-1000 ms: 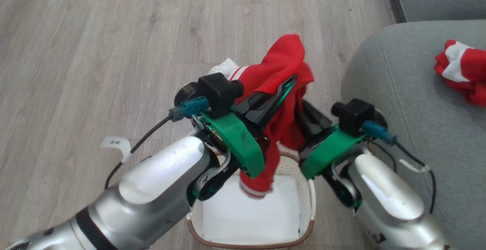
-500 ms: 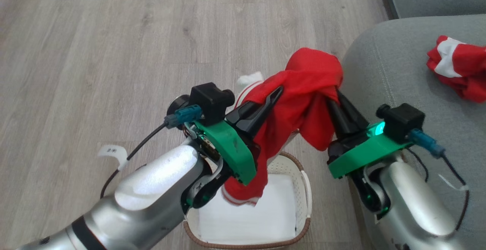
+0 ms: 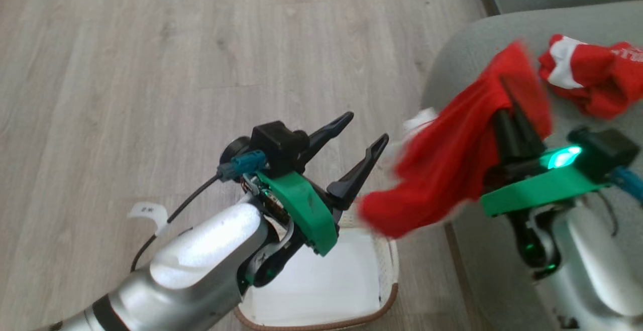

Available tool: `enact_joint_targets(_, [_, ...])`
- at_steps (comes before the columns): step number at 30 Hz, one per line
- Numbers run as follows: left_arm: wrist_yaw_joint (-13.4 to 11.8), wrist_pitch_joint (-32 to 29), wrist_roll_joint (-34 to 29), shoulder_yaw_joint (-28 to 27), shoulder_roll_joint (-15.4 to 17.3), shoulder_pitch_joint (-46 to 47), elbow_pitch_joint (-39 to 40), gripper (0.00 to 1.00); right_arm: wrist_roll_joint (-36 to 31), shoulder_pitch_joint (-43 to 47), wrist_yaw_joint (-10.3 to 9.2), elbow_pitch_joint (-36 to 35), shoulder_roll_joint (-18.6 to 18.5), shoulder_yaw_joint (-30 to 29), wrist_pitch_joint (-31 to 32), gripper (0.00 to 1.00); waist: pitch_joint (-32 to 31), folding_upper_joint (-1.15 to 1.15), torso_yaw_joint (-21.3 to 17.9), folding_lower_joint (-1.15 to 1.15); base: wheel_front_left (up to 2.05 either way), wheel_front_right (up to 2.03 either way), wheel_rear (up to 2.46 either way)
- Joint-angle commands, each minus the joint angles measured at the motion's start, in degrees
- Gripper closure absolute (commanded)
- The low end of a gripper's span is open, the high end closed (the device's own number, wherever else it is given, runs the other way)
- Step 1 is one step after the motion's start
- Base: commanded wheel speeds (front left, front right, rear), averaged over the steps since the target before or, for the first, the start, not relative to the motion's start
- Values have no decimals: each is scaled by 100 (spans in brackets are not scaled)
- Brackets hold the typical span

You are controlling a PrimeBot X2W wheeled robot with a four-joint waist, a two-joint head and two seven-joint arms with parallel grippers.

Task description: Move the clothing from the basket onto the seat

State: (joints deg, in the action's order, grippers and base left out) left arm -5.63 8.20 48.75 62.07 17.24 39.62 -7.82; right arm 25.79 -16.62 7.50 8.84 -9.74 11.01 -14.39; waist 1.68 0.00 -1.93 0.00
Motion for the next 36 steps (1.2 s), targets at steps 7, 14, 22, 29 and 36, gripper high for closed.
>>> enact_joint_targets(7, [-86,93,-39,-257,196,152,219,0,-140,-57,-1,-823,-245,-334,-61,100,114,0,-534,0,0,0,0])
enact_joint_targets(14, [-120,146,-106,-280,267,200,266,0,-220,124,-1,-1332,-299,-590,-6,100,216,0,-975,0,0,0,0])
enact_joint_targets(22, [-168,247,-166,-305,323,204,291,0,-275,494,-1,-1921,-258,-775,114,100,249,0,-1522,0,0,0,0])
enact_joint_targets(29, [-208,293,-206,-289,327,190,292,0,-289,646,-1,-2216,-183,-775,177,100,284,0,-1858,0,0,0,0])
enact_joint_targets(36, [-209,293,-207,-281,315,233,284,0,-259,557,-1,-2456,-200,-830,158,100,345,0,-1993,0,0,0,0])
